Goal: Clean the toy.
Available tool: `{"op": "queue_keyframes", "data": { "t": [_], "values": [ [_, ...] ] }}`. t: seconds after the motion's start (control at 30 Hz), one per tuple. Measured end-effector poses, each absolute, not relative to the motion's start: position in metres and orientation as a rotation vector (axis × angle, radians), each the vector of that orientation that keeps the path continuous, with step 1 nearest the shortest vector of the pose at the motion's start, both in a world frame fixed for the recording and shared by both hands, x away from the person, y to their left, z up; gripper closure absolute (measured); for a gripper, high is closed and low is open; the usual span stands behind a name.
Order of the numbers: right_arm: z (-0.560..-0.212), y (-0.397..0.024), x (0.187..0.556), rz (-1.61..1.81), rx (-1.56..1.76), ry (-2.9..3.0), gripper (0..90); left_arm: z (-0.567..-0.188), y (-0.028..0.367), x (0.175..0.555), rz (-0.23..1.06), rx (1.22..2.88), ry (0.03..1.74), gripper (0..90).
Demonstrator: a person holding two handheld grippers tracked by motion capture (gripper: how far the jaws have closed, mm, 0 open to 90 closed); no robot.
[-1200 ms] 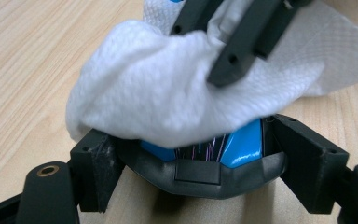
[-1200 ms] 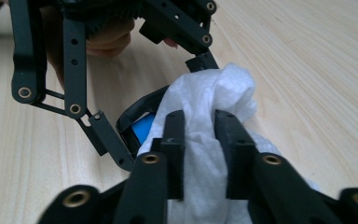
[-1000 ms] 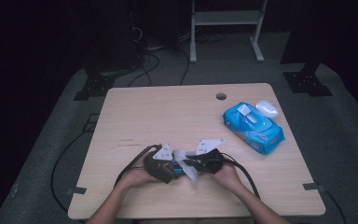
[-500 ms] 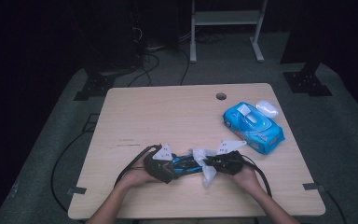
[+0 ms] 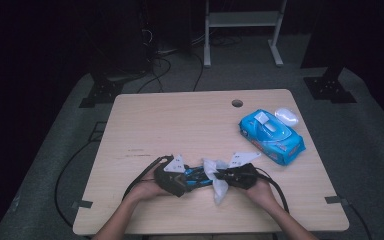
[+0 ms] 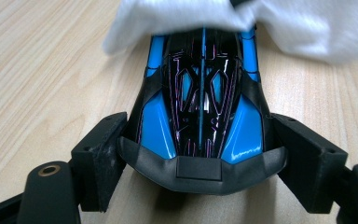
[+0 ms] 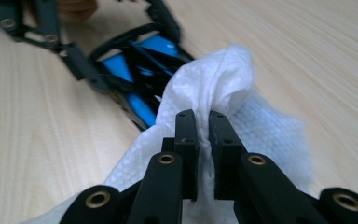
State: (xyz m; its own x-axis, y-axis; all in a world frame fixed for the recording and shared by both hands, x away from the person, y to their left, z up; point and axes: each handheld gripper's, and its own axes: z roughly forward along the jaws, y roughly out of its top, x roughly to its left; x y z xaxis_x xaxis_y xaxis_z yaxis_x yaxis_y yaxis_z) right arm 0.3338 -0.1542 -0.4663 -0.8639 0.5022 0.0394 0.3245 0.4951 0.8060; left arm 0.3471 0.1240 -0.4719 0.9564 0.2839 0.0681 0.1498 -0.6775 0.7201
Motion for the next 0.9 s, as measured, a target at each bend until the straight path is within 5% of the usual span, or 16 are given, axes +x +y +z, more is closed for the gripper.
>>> {"op": "queue_keyframes", "data": {
  "t": [0.6, 0.9],
  "values": [
    [-0.463, -0.131, 0.367, 1.289, 0.739, 2.531, 82.9, -0.472, 0.124, 0.347, 0.235, 2.333, 0.291, 23.5],
    [-0.47, -0.163, 0.36, 1.285, 0.823, 2.497, 83.2, -0.473, 0.124, 0.347, 0.231, 2.33, 0.296, 23.5]
  ]
}}
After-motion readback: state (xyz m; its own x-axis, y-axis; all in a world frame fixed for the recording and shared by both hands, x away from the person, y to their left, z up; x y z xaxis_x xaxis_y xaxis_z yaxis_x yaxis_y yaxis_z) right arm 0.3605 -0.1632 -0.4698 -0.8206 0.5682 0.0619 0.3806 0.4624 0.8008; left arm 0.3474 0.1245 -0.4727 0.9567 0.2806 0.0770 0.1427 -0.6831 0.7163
